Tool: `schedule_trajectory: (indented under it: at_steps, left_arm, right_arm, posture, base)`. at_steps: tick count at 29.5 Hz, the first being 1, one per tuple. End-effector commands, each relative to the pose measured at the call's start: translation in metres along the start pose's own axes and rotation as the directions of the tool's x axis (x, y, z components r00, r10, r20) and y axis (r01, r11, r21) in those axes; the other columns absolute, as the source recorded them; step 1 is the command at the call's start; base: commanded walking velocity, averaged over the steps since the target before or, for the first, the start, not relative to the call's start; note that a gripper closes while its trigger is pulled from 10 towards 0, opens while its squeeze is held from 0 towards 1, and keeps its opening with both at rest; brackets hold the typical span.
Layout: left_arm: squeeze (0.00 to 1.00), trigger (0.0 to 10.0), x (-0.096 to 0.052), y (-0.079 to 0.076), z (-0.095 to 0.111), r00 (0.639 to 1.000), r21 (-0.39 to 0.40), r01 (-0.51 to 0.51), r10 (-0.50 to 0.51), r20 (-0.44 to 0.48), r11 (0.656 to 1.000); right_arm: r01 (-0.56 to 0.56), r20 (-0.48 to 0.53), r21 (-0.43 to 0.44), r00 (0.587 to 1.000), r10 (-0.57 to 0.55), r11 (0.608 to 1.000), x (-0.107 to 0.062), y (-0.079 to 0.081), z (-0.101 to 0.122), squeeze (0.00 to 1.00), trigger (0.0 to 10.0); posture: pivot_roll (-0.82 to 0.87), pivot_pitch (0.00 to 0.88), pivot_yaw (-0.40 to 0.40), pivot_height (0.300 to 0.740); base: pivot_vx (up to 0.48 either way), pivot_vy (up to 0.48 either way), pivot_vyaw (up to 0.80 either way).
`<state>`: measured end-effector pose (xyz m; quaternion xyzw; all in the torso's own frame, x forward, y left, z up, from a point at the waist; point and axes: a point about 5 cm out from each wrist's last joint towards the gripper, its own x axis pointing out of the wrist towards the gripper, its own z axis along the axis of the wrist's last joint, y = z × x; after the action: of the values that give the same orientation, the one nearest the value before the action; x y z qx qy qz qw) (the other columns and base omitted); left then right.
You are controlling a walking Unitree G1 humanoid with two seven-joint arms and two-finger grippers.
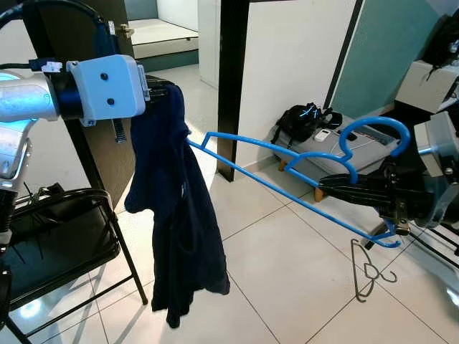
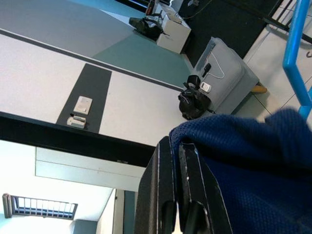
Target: Hang hanger
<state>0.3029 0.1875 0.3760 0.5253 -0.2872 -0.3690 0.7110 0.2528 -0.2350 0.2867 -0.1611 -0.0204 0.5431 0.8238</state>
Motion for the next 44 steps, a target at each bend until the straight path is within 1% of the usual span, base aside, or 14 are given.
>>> schedule_trajectory:
  at_steps: [1,7,11,19,23,27,32,36,37,42,44]
  left_arm:
    - [0.0,10.0,0.001,0.001,0.001,1.0,0.014,-0.011,0.011,0.003,1.0]
    - [0.0,10.0,0.001,0.002,0.002,1.0,0.015,-0.012,0.012,0.004,1.0]
    - [0.0,10.0,0.0,0.004,0.003,1.0,0.018,-0.016,0.016,0.002,1.0]
    - [0.0,10.0,0.002,0.004,0.005,1.0,0.019,-0.015,0.015,0.011,1.0]
    - [0.0,10.0,0.003,0.003,0.006,1.0,0.02,-0.014,0.013,0.018,1.0]
    - [0.0,10.0,0.004,0.003,0.007,1.0,0.02,-0.013,0.013,0.02,1.0]
    - [0.0,10.0,0.008,0.001,0.01,0.999,0.008,-0.017,0.017,0.041,1.0]
    - [0.0,10.0,0.009,0.0,0.011,0.999,0.004,-0.019,0.018,0.047,1.0]
    - [0.0,10.0,0.01,0.0,0.012,0.998,0.0,-0.021,0.021,0.055,1.0]
    - [0.0,10.0,0.011,0.0,0.013,0.998,-0.002,-0.021,0.021,0.061,1.0]
    - [0.0,10.0,0.013,0.0,0.015,0.997,-0.007,-0.025,0.025,0.074,1.0]
  right_arm:
    - [-0.007,0.004,-0.006,1.0,0.007,1.0,-0.001,0.001,0.003,0.0,10.0]
    - [0.001,-0.016,-0.006,1.0,-0.001,1.0,-0.004,0.001,0.0,0.0,10.0]
    - [0.012,-0.049,0.001,0.999,-0.012,1.0,-0.007,0.001,-0.004,0.0,10.0]
    - [0.038,-0.024,-0.016,0.999,-0.038,0.999,-0.005,-0.002,0.0,0.0,10.0]
    - [0.07,-0.012,-0.04,0.997,-0.07,0.997,-0.003,-0.007,0.002,0.0,10.0]
    - [0.071,-0.009,-0.044,0.997,-0.071,0.997,-0.002,-0.007,0.002,0.0,10.0]
    - [0.07,0.007,-0.054,0.998,-0.069,0.996,0.006,-0.007,0.003,0.0,10.0]
    - [0.067,0.008,-0.055,0.998,-0.067,0.996,0.009,-0.007,0.002,0.0,10.0]
    - [0.065,0.009,-0.056,0.998,-0.065,0.996,0.012,-0.006,0.001,0.0,10.0]
    - [0.06,0.012,-0.055,0.998,-0.06,0.997,0.015,-0.006,0.0,0.0,10.0]
    - [0.054,0.0,-0.051,0.999,-0.054,0.997,0.022,-0.005,-0.006,0.0,10.0]
  posture:
    - [0.01,0.0,0.005,0.74]
    - [0.02,0.0,0.006,0.74]
    - [0.02,0.0,0.007,0.74]
    - [0.01,0.0,0.007,0.74]
    - [0.02,0.0,0.007,0.74]
    - [0.02,0.0,0.006,0.74]
    - [0.02,0.0,0.005,0.74]
    - [0.01,0.0,0.005,0.74]
    - [0.01,0.0,0.005,0.74]
    - [0.01,0.0,0.005,0.74]
    - [0.01,0.0,0.003,0.74]
  base:
    - [0.0,0.0,0.0]
    - [0.0,0.0,0.0]
    - [0.0,0.0,0.0]
    - [0.0,0.0,0.0]
    - [0.0,0.0,0.0]
    - [0.0,0.0,0.0]
    - [0.0,0.0,0.0]
    - [0.0,0.0,0.0]
    - [0.0,0.0,0.0]
    - [0.0,0.0,0.0]
    - [0.0,0.0,0.0]
